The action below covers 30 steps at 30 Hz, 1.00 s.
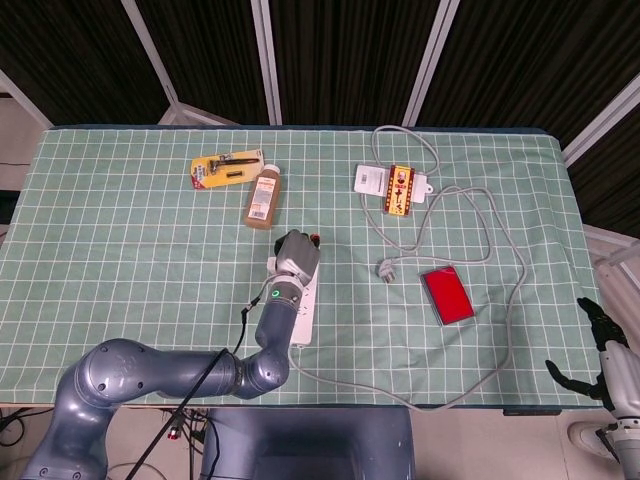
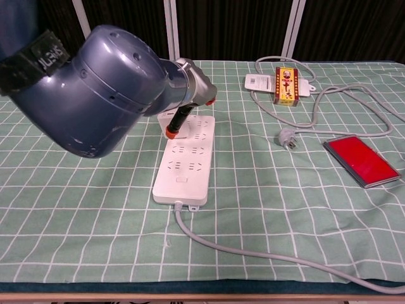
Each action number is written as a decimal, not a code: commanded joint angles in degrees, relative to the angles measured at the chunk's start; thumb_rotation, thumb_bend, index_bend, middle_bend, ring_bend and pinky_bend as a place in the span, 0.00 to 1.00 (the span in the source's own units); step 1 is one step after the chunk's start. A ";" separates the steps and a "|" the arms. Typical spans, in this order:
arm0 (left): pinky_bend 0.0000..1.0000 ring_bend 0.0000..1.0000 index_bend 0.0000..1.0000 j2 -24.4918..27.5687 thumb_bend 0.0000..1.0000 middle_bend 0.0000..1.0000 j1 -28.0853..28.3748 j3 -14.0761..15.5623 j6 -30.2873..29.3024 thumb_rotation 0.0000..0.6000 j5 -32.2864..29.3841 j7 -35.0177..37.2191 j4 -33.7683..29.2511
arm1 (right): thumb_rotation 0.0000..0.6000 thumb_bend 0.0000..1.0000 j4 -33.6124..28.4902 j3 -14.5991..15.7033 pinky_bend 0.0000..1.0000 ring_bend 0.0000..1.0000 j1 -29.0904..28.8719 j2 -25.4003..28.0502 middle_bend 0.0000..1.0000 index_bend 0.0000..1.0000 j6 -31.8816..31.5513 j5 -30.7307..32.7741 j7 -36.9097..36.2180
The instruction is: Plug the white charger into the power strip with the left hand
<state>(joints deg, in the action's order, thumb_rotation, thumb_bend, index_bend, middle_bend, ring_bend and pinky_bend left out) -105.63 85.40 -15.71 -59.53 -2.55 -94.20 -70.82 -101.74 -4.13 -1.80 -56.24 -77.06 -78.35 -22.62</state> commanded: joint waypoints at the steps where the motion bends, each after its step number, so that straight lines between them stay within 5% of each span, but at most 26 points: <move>1: 0.96 0.92 0.11 1.12 0.00 0.22 -0.79 -0.56 0.00 1.00 0.54 1.74 -0.97 | 1.00 0.34 0.04 -0.02 0.00 0.00 0.00 -0.02 0.00 0.00 -0.02 0.02 0.03; 7: 0.97 0.92 0.22 7.90 0.06 0.33 -5.58 -5.37 2.12 1.00 4.35 13.74 -8.82 | 1.00 0.34 0.15 -0.03 0.00 0.00 0.01 -0.13 0.00 0.00 -0.13 -0.02 0.33; 10: 0.97 0.92 0.34 11.75 0.15 0.49 -10.33 -9.69 4.81 1.00 8.72 25.59 -13.90 | 1.00 0.34 0.19 0.03 0.00 0.00 0.01 -0.22 0.00 0.00 -0.18 -0.14 0.62; 15: 1.00 0.98 0.69 12.56 0.24 0.87 -19.55 -17.53 8.37 1.00 16.53 50.00 -18.47 | 1.00 0.34 0.29 0.11 0.00 0.00 0.07 -0.39 0.00 0.00 -0.36 -0.31 1.03; 18: 1.00 1.00 0.80 11.75 0.26 0.98 -23.46 -20.12 10.43 1.00 17.03 60.86 -19.32 | 1.00 0.34 0.30 0.14 0.00 0.00 0.09 -0.42 0.00 0.00 -0.48 -0.43 1.26; 30: 1.00 1.00 0.92 13.90 0.28 1.00 -29.49 -16.94 24.90 1.00 15.48 78.47 -15.18 | 1.00 0.34 0.48 0.19 0.00 0.00 0.12 -0.57 0.00 0.00 -0.63 -0.57 1.60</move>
<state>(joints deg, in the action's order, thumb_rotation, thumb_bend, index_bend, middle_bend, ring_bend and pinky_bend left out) -92.89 57.72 -33.18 -39.05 12.49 -19.42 -87.57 -101.26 -3.93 -1.68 -56.81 -77.70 -78.93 -21.02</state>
